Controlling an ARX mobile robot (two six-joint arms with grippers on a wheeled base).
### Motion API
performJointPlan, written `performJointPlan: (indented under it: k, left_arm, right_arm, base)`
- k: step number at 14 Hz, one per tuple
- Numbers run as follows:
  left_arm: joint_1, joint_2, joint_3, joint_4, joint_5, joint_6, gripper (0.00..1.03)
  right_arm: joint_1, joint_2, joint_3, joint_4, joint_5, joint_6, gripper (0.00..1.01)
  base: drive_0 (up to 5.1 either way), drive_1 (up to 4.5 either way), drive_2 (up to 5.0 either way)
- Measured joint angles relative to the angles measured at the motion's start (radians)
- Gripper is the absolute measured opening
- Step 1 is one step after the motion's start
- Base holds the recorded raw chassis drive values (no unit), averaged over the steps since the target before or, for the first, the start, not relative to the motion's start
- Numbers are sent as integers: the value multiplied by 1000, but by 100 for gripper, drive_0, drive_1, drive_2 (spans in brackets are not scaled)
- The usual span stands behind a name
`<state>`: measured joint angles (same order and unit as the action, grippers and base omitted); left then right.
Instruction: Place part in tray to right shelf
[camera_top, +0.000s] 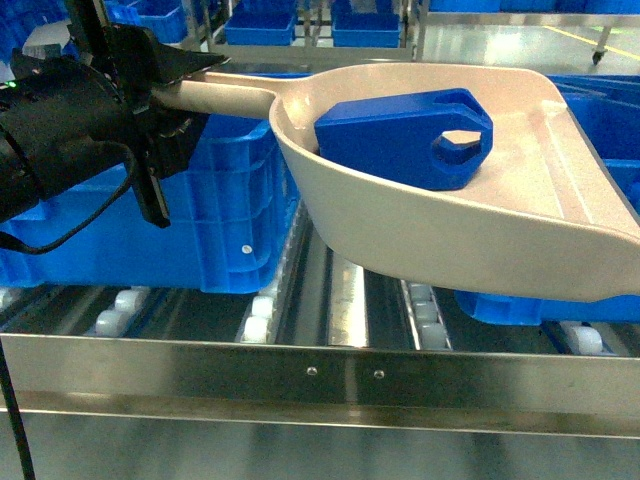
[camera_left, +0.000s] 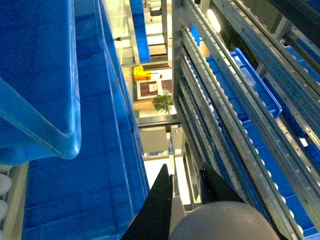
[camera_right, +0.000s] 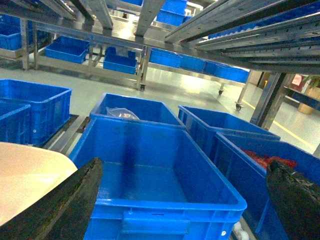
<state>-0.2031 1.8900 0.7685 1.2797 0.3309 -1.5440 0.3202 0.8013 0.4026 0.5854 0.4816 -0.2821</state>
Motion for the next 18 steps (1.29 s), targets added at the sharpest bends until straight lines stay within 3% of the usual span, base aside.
performJointPlan:
  k: [7,18]
  left_arm:
    - [0,0,0,0,2,0,13]
    - [0,0,0,0,2,0,13]
  right_arm:
    - [0,0,0,0,0,0,98]
    - [0,0,0,0,0,0,98]
  base:
    - [2,384,-380]
    - [0,0,0]
